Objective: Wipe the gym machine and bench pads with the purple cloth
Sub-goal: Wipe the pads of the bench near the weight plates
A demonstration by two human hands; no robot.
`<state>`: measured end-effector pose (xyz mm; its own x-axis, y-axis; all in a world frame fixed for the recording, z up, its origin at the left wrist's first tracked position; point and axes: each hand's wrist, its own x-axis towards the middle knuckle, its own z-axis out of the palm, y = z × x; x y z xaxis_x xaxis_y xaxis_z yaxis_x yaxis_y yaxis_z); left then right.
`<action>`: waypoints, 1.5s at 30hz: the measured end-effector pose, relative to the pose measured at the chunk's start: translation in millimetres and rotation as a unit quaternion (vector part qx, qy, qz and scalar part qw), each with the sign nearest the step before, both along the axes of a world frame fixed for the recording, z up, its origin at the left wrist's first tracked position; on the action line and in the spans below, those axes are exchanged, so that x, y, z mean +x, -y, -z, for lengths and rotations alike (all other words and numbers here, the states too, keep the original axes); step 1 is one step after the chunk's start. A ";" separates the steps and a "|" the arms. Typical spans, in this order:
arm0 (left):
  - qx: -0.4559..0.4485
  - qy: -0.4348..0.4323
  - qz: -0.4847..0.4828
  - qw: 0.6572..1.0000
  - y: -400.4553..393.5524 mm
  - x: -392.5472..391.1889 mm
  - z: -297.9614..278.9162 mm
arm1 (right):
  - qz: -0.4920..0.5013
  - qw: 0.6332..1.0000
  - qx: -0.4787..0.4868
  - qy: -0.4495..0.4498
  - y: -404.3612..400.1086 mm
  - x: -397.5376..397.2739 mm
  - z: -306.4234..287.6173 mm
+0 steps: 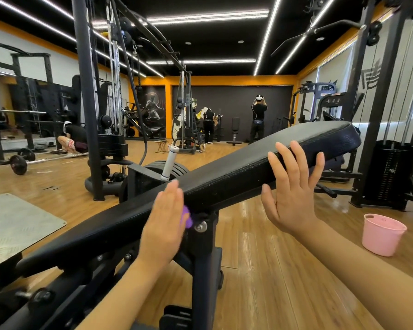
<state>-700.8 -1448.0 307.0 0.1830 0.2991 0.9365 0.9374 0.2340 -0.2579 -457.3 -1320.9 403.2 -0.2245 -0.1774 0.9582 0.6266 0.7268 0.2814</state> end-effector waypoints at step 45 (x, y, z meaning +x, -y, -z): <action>0.084 0.260 0.122 0.954 -1.3 -1.1 16.0 | -0.027 0.999 -0.007 -0.043 -0.9 -14.0 10.4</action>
<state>-702.0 -1446.7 291.1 -0.2752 0.1443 0.9505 0.9601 -0.0106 0.2796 -471.3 -1320.0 392.8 -0.1308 -0.1743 0.9760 0.6082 0.7634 0.2178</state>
